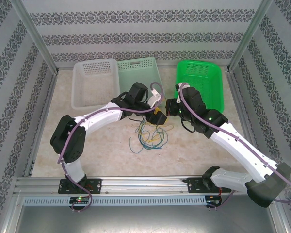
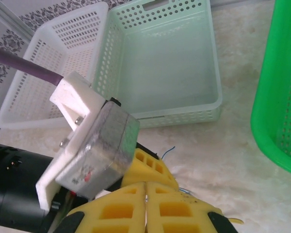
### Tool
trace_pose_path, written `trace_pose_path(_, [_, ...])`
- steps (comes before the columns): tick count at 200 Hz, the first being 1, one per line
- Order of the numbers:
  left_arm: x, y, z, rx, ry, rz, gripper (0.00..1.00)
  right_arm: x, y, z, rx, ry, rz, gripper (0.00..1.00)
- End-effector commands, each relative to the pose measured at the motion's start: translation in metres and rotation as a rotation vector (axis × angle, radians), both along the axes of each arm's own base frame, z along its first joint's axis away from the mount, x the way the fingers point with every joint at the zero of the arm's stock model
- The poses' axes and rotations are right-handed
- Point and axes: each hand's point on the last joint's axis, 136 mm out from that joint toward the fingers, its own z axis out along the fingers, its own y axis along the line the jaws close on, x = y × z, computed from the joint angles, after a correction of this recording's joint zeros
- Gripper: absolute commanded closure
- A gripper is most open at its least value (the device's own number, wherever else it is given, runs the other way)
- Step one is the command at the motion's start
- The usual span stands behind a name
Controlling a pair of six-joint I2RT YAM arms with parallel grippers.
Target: Untangle the cables
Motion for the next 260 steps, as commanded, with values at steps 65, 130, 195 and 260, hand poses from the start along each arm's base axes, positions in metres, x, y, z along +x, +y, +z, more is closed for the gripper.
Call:
trace_pose_path(65, [0.024,0.0,0.008,0.026,-0.012,0.144,1.0,-0.01,-0.031,-0.021,-0.11,0.056,-0.069,0.58])
trace_pose_path(130, [0.046,0.0,0.022,-0.053,0.045,0.232,1.0,-0.048,-0.043,-0.066,-0.025,0.068,-0.014,0.39])
trace_pose_path(195, [0.054,0.002,0.031,-0.089,0.069,0.261,1.0,-0.055,0.014,-0.108,-0.008,0.063,0.168,0.28])
trace_pose_path(260, [0.06,0.006,0.041,-0.111,0.067,0.295,1.0,-0.06,0.04,-0.144,-0.066,0.179,0.264,0.52])
